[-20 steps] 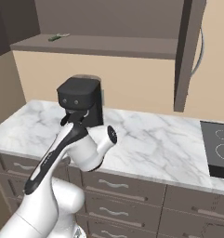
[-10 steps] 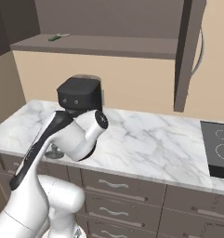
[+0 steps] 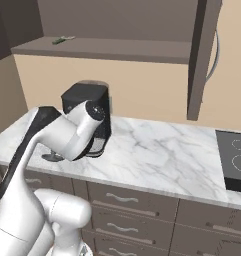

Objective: Pick the candle and candle from the dining table and place them in the open cabinet. Close the cabinet after placing the objects.

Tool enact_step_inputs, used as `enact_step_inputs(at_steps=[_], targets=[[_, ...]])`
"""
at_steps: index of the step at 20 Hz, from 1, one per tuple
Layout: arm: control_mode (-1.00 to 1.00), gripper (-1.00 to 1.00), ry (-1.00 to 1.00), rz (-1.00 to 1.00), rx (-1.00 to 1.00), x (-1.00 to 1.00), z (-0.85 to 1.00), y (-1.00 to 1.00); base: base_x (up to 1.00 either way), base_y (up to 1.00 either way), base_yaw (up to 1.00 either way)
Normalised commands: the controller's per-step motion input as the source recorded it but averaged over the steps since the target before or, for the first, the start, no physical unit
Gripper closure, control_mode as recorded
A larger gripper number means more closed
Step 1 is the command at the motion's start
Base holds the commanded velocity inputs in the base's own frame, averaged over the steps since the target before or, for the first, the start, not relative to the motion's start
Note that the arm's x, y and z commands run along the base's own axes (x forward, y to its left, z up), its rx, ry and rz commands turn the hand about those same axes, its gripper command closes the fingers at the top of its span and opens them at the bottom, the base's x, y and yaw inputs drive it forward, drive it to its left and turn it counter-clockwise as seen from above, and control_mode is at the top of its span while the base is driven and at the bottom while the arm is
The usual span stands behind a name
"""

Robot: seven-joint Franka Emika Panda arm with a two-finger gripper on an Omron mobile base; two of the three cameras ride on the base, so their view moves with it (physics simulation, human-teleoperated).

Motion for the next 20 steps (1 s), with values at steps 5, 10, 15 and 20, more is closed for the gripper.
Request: enact_step_inputs(at_steps=[5,10,15,20], targets=[[-1.00,1.00,-0.02,-0.20,-0.13,0.00,0.28,0.00,0.00,0.00,0.00],[-1.00,1.00,-0.10,-0.20,-0.15,0.00,0.24,0.00,0.00,0.00,0.00],[-1.00,1.00,-0.12,-0.22,-0.14,0.00,0.27,0.00,0.00,0.00,0.00],[-1.00,1.00,-0.21,-0.13,-0.16,0.00,0.25,0.00,0.00,0.00,0.00]])
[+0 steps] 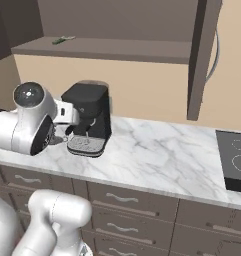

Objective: Pick the candle and candle from the dining table and place them in the open cabinet. Close the cabinet after placing the objects.

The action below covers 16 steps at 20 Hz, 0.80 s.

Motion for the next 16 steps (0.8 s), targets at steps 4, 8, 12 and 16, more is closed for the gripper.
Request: enact_step_inputs(at_steps=[4,8,12,16], targets=[[-1.00,1.00,-0.33,-0.09,-0.15,0.00,0.25,0.00,0.00,0.00,0.00],[-1.00,1.00,-0.35,-0.08,-0.14,0.00,0.28,0.00,0.00,0.00,0.00],[-1.00,1.00,-0.21,-0.12,-0.08,0.00,0.31,0.00,0.00,0.00,0.00],[-1.00,1.00,-0.02,-0.14,0.00,0.00,0.37,0.00,0.00,0.00,0.00]])
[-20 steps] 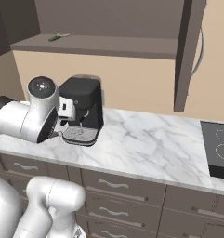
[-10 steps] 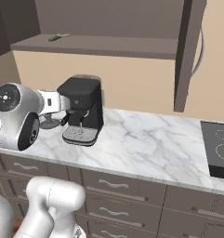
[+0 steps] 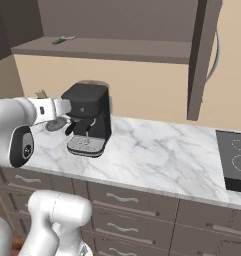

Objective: Pick the candle and candle from the dining table and place them in the open cabinet. Close the cabinet after placing the objects.

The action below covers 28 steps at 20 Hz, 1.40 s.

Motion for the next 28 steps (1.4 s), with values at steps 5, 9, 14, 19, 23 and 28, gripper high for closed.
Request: enact_step_inputs(at_steps=[5,9,14,19,23,28], targets=[[-1.00,1.00,0.00,-0.09,0.00,0.02,0.40,0.00,0.00,0.00,0.00],[-1.00,1.00,0.03,-0.03,0.00,0.00,0.40,0.00,0.00,0.00,0.00],[-1.00,1.00,0.00,0.00,0.01,0.00,0.31,-0.03,0.00,0.00,0.00],[-1.00,1.00,0.00,0.01,0.03,0.03,0.24,-0.08,0.00,0.00,0.00],[-1.00,1.00,-0.05,0.11,0.00,0.12,0.10,-0.07,0.00,0.00,0.00],[-1.00,1.00,-0.02,0.12,0.06,0.12,0.22,-0.03,0.00,0.00,0.00]])
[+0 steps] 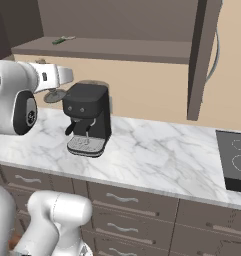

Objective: Pick the candle and candle from the dining table and place them in the open cabinet. Close the cabinet after placing the objects.

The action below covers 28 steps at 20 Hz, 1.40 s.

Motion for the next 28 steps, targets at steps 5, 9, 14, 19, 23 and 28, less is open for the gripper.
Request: enact_step_inputs(at_steps=[5,9,14,19,23,28], targets=[[-1.00,1.00,0.02,0.03,0.07,0.25,0.28,0.00,0.00,0.00,0.00],[-1.00,1.00,0.11,0.00,0.08,0.29,0.35,0.00,0.00,0.00,0.00],[-1.00,1.00,0.07,0.01,0.01,0.32,0.19,-0.01,0.00,0.00,0.00],[-1.00,1.00,0.00,0.09,0.01,0.27,0.10,-0.04,0.00,0.00,0.00],[-1.00,1.00,0.00,0.09,0.00,0.28,0.00,-0.01,0.00,0.00,0.00],[-1.00,1.00,0.00,0.01,0.00,0.37,0.03,0.00,0.00,0.00,0.00]])
